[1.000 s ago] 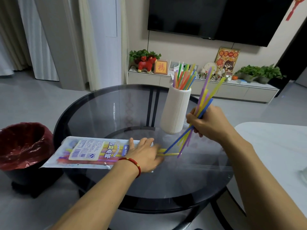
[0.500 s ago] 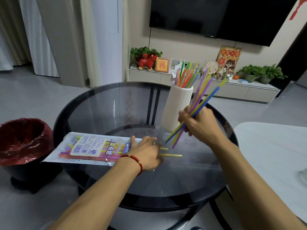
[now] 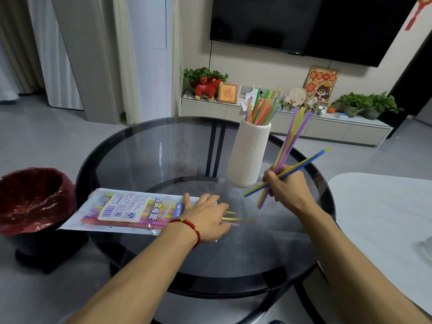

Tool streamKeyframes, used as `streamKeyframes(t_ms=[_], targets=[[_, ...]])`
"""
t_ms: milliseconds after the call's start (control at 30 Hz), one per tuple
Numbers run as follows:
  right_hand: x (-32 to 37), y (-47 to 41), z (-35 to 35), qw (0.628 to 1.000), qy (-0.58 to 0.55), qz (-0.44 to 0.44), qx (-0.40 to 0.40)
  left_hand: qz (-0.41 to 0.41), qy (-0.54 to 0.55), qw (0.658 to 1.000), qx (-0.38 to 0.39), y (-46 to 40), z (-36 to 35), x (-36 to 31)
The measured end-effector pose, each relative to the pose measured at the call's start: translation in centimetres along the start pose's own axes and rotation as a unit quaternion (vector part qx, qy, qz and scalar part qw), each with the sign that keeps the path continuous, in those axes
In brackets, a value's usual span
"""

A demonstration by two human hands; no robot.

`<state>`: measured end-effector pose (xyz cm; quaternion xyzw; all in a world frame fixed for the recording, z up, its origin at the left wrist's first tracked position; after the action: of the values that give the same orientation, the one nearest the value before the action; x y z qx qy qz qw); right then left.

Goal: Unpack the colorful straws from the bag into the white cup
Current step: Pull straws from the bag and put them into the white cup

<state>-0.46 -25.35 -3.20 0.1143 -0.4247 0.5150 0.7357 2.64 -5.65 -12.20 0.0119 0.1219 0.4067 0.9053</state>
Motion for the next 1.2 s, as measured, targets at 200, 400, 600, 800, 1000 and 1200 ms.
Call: streamKeyframes(t_ms=[200,400,600,800,1000,1200], targets=[[0.9,0.5,-0.1,0.996,0.047,0.025,0.070,-0.002,-0.006,1.000,0.004,0.0,-0.1,-0.1],[2.9,0.9,-1.2,0.987,0.095,0.062,0.115,-0.002,-0.009,1.000,0.003,0.1,0.0,-0.2],[2.6,1.3,-2.0,0.985,0.081,0.048,0.141,-0.003,-0.009,1.000,0.006,0.2,0.0,-0.2],[2.4,0.9,-1.1,0.993,-0.052,0.012,0.102,-0.023,0.051,0.995,-0.088,-0.2,2.3,-1.7],[2.5,1.1,-1.2,0.965,-0.255,-0.031,0.060,0.103,0.496,0.852,-0.129,0.1,3.9,-2.8],[4.0,2.4,-1.8,0.968,-0.242,-0.005,0.061,0.240,0.846,0.447,-0.166,0.6,2.5,-1.0]])
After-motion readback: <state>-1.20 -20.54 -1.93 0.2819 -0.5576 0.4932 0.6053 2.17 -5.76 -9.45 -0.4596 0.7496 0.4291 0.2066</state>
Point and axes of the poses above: each hand's wrist, its own y-axis away from the middle knuckle, its own z-axis out of the back of the hand, x = y × z, the point moved 8 cm from there along -y, towards the middle knuckle, and after that the axes turned 2 degrees about -x, right-handed, at the moved point
